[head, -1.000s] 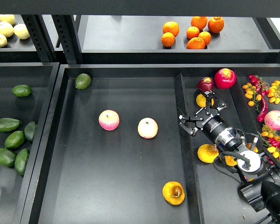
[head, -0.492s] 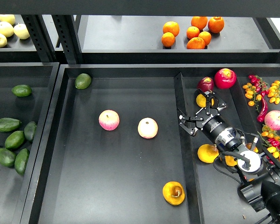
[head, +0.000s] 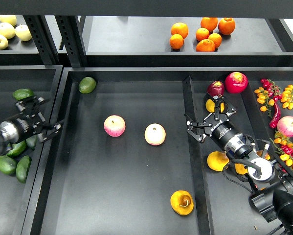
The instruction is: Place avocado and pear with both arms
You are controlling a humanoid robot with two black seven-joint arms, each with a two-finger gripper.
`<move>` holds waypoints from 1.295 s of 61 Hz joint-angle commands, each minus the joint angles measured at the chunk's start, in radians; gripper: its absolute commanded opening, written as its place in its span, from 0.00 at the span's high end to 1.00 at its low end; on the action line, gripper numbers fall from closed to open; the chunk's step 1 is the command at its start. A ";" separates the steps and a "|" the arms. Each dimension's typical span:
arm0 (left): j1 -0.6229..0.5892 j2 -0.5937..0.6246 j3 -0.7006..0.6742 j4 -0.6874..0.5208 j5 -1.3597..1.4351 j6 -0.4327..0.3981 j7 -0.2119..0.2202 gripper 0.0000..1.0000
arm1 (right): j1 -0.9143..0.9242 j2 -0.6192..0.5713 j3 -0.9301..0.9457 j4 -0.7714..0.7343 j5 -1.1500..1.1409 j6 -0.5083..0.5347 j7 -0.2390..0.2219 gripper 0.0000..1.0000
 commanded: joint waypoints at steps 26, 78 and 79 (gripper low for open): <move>0.022 -0.278 -0.240 -0.185 -0.100 0.000 -0.062 0.10 | 0.000 0.000 0.003 -0.002 0.000 0.000 0.000 0.00; 0.066 -0.278 -0.178 -0.185 -0.140 0.000 -0.190 0.02 | -0.014 0.000 0.024 0.053 0.003 0.000 -0.172 0.00; 0.066 -0.278 -0.177 -0.185 -0.141 0.000 -0.190 0.02 | -0.015 0.000 0.024 0.056 0.003 0.000 -0.184 0.00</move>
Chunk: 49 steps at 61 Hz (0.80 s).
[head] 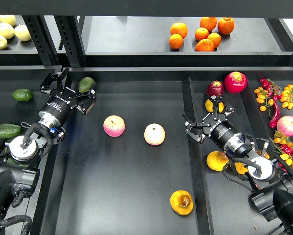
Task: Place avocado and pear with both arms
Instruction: 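Move the right gripper down toward the yellow pear in the middle bin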
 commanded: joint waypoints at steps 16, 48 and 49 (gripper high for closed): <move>0.029 0.000 0.053 -0.006 -0.001 0.000 0.010 0.01 | 0.064 -0.023 -0.163 0.152 -0.018 0.000 -0.271 0.00; 0.052 0.000 0.076 -0.007 -0.001 0.000 0.012 0.01 | 0.172 -0.350 -0.554 0.292 -0.016 0.000 -0.295 0.00; 0.052 0.000 0.076 -0.007 -0.001 0.000 0.012 0.01 | 0.175 -0.359 -0.570 0.296 -0.016 0.000 -0.295 0.00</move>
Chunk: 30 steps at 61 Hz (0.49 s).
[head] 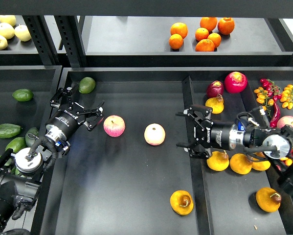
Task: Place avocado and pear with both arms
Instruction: 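Move the right gripper down toward the yellow pear in the middle bin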
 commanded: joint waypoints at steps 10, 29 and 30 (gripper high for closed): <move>0.006 0.000 0.004 -0.004 0.001 0.000 0.001 0.01 | 0.053 -0.111 -0.226 0.041 0.000 0.000 0.000 0.00; 0.006 0.000 0.005 -0.004 0.001 0.000 -0.001 0.01 | 0.148 -0.175 -0.457 0.041 -0.038 0.000 0.000 0.00; 0.006 0.000 0.005 -0.004 0.001 0.000 -0.001 0.01 | 0.150 -0.175 -0.462 0.040 -0.042 0.000 0.000 0.00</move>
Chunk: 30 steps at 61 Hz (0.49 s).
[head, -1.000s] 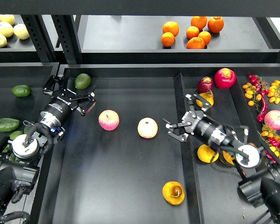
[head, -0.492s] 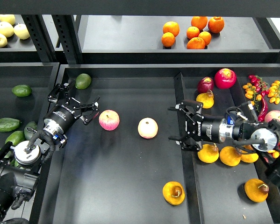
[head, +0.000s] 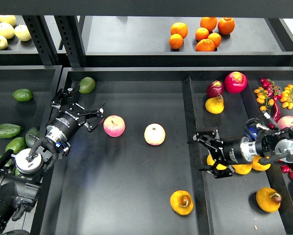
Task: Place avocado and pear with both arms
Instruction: 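Move the right gripper down toward the yellow pear in the middle bin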
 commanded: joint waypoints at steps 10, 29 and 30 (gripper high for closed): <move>0.000 0.000 0.001 0.001 0.000 0.000 -0.002 0.01 | 0.015 0.002 -0.119 -0.010 -0.066 0.000 0.000 0.00; 0.001 0.000 0.004 0.007 0.000 0.000 -0.002 0.01 | -0.032 0.056 -0.191 -0.031 -0.066 0.000 0.000 0.00; 0.001 0.000 0.005 0.007 0.000 0.000 -0.002 0.01 | -0.034 0.059 -0.191 -0.033 -0.066 0.000 0.000 0.00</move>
